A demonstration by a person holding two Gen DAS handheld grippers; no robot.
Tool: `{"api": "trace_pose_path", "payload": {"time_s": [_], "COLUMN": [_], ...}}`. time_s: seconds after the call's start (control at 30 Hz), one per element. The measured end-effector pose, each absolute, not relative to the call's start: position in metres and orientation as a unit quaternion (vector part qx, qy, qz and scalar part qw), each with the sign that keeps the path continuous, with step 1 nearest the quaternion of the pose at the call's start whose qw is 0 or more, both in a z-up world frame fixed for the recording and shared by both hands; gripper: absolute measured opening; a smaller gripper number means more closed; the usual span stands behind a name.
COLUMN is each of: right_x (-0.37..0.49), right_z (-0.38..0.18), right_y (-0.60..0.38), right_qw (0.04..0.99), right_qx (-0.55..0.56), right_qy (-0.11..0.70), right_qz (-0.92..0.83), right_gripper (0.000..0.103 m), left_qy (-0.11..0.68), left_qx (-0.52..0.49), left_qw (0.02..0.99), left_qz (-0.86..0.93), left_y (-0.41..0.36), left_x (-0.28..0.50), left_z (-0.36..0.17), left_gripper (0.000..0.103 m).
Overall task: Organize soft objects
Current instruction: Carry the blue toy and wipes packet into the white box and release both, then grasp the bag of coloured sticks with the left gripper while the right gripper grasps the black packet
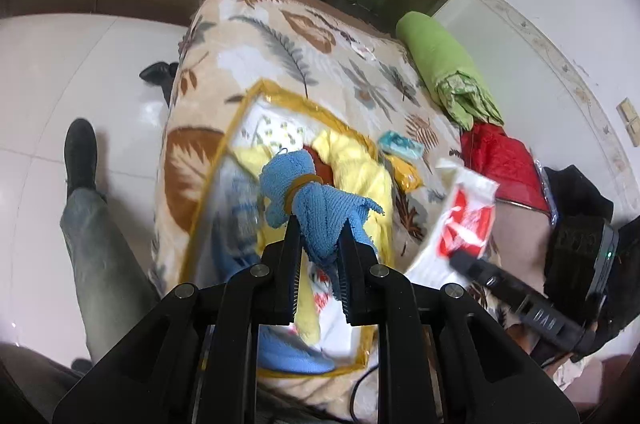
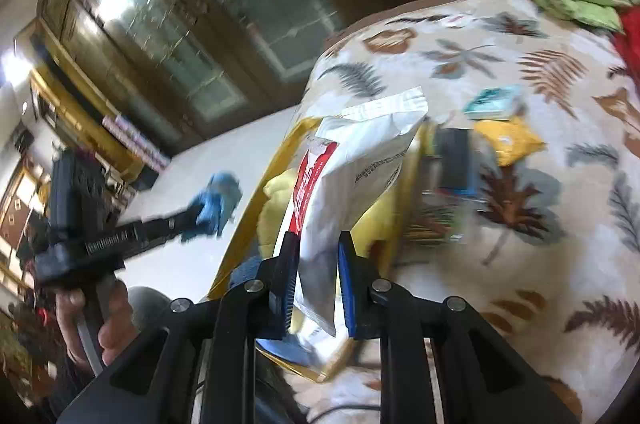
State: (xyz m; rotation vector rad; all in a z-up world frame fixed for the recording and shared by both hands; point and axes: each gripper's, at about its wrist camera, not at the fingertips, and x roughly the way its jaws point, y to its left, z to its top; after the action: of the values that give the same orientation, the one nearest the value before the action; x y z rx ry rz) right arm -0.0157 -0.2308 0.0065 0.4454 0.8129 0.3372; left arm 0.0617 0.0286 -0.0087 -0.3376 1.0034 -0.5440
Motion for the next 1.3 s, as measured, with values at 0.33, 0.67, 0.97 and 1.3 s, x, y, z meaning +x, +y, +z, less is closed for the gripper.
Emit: {"api": "trace_pose_path", "payload": {"time_s": [0.33,0.67,0.97,1.3], "right_x": [0.055,0.098,0.098,0.028], "right_z": [-0.002,-0.031,-0.033,-0.004], "right_y": [-0.189,-0.189,-0.197,-0.231], "right_qw": [0.863,0.837,0.832,0.866], "right_qx": [0.184,0.200,0.248,0.270], "right_qy": [0.430,0.485,0.469,0.391], "right_qz": [0.190,0.157,0.164,0.156], "right_gripper": [0.018,0.018,0.034,0.057], "left_qy": [0.483,0.525,0.529,0.468], "left_qx": [-0.076,-0.072,-0.116,-0.185], "left_qw": [0.832,0.799,0.790,0.826], "left_qz": [-0.262,-0.284,-0.287,-0.255], "left_y": [0.011,-0.016,-0.009,0.022], "left_x": [0.126,0.189,0.193,0.157], "left_z": [-0.018,-0.064,-0.072,-0.047], "left_gripper": [0.015,0.015,0.037,0.055]}}
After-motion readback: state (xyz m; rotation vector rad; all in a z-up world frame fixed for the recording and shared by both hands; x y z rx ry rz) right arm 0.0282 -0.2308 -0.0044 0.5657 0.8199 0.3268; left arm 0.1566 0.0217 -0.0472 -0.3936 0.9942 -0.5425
